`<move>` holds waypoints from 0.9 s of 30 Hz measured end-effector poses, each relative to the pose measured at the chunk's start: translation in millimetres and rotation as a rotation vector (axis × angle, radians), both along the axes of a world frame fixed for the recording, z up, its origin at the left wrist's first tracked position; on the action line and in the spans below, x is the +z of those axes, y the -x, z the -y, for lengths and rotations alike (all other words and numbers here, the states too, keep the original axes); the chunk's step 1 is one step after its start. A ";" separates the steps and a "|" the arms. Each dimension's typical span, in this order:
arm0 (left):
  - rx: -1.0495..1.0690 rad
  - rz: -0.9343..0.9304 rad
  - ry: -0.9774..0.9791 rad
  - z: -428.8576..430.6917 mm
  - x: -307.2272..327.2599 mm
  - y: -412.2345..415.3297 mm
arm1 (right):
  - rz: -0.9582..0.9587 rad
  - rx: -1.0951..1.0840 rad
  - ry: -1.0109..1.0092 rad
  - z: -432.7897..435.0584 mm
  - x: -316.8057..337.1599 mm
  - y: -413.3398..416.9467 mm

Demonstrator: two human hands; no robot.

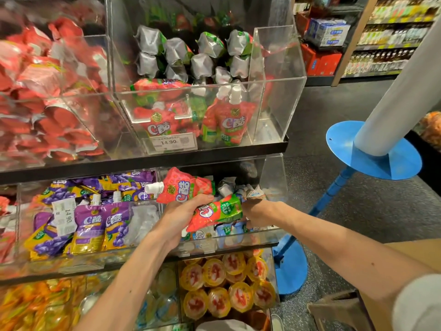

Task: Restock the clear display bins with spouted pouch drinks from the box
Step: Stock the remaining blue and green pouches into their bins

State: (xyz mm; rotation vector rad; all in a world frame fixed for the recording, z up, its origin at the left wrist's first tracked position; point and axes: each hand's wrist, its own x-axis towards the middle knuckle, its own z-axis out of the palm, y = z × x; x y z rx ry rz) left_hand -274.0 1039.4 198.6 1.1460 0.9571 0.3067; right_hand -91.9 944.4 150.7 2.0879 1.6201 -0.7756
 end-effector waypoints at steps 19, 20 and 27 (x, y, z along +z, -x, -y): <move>-0.094 0.071 -0.379 19.5 42.6 -20.4 | -1.247 -0.727 -0.483 28.7 78.9 13.8; -0.122 0.068 -0.502 16.6 60.2 -21.4 | -1.243 -0.693 -0.532 28.1 92.9 11.4; -0.062 0.367 -0.866 -8.4 195.1 -12.8 | -1.304 -0.495 -0.842 16.9 200.3 -2.8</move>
